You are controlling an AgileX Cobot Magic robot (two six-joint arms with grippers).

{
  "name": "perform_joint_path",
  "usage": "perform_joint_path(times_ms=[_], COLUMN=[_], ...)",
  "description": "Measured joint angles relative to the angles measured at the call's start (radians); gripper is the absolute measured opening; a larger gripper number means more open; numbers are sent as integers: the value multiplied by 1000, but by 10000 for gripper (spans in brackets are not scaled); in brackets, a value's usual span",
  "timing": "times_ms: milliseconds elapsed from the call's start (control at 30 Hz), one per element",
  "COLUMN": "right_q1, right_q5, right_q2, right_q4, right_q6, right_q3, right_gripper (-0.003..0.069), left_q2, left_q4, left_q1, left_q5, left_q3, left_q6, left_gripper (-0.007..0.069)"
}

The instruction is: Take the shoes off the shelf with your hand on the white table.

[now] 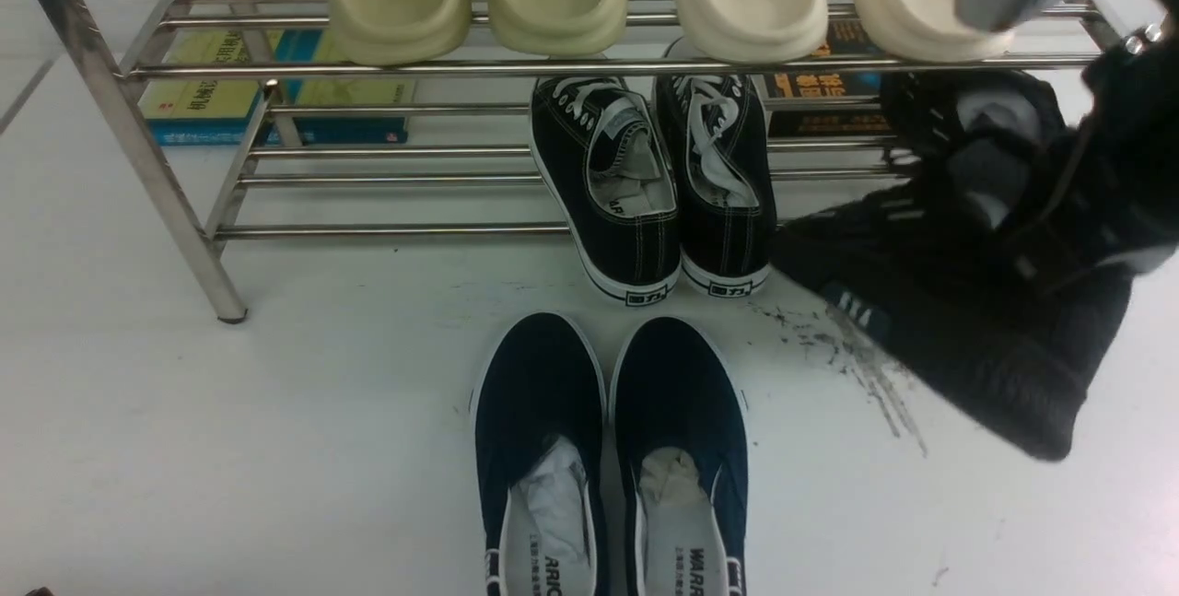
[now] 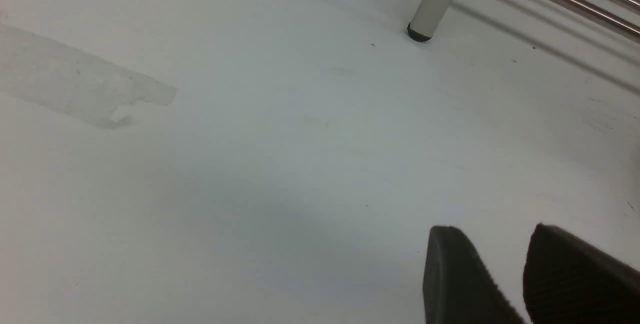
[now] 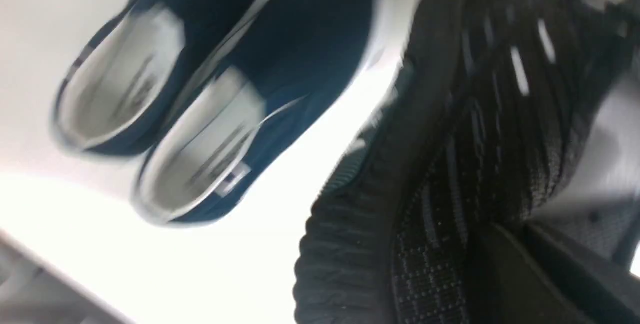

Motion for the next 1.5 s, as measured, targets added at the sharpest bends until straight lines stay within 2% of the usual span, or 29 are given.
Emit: perform_joint_path(times_ms=[267, 567, 867, 1000, 1300, 1500], right_q1=[0, 11, 202, 257, 270, 270], right_q5=[-8, -133, -170, -201, -344, -460], right_q2=[-28, -16, 50, 115, 208, 258], right_q4=[-56, -69, -90, -84, -34, -37], right_q6=[101, 78, 78, 77, 77, 24], right_q3=[247, 315, 337, 362, 435, 443], right_gripper=[45, 45, 45, 45, 45, 45], left_q2=[0, 0, 0, 0, 0, 0], left_q4=[0, 1, 1, 1, 1, 1], left_q1=[0, 0, 0, 0, 0, 0], left_q5=[0, 0, 0, 0, 1, 1], left_q3=[0, 0, 0, 0, 0, 0], left_q6=[0, 0, 0, 0, 0, 0], left_gripper=[239, 239, 239, 239, 239, 239])
